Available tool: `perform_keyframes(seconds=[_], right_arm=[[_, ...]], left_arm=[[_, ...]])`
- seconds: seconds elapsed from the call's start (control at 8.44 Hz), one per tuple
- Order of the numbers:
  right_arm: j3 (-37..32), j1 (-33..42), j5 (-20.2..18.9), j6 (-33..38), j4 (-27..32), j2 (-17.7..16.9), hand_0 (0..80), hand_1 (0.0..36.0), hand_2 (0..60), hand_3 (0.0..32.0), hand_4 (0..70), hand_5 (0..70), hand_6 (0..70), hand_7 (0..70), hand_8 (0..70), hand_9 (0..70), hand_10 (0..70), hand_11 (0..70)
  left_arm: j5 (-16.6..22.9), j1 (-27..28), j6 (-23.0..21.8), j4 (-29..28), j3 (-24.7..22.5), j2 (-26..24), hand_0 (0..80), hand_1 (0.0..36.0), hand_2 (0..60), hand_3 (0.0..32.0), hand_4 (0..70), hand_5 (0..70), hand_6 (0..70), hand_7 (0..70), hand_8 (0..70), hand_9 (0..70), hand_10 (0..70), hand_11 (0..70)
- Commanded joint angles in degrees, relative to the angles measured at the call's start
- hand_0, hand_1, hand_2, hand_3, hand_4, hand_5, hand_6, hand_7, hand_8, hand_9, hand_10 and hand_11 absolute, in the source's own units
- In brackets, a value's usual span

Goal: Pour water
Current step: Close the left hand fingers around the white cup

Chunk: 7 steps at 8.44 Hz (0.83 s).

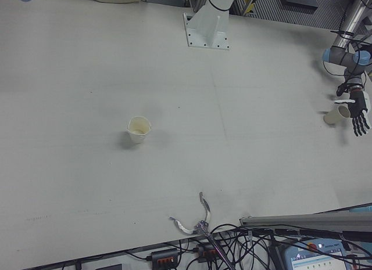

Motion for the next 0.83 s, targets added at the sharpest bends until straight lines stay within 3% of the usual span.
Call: perform_keyframes(seconds=[0.0,0.12,0.71], right_arm=[[0.00,0.07,0.00,-0.01,0.03,0.00,45.9,8.7,2.8,0.2,6.6,3.0,0.3,1.6,0.0,0.0,0.0,0.1],[0.00,0.07,0.00,-0.01,-0.06,0.00,45.8,8.7,2.9,0.2,6.7,2.7,0.2,1.6,0.0,0.0,0.0,0.0],[0.00,-0.20,0.00,-0.10,-0.06,0.09,45.9,8.7,2.9,0.0,6.8,2.5,0.3,1.7,0.0,0.0,0.0,0.0]], left_arm=[[-0.30,0.25,1.11,-2.69,0.80,-0.24,57.0,24.7,8.6,8.4,0.0,0.0,0.0,0.4,1.5,1.9,0.0,2.2],[0.13,0.42,1.98,-2.42,0.98,-0.32,56.1,24.0,8.3,9.2,0.0,0.0,0.0,0.0,1.3,1.6,0.0,2.0],[2.68,1.47,1.29,0.65,2.20,-1.81,55.6,23.2,7.7,7.4,0.0,0.0,0.0,1.5,1.7,2.2,0.6,3.6]])
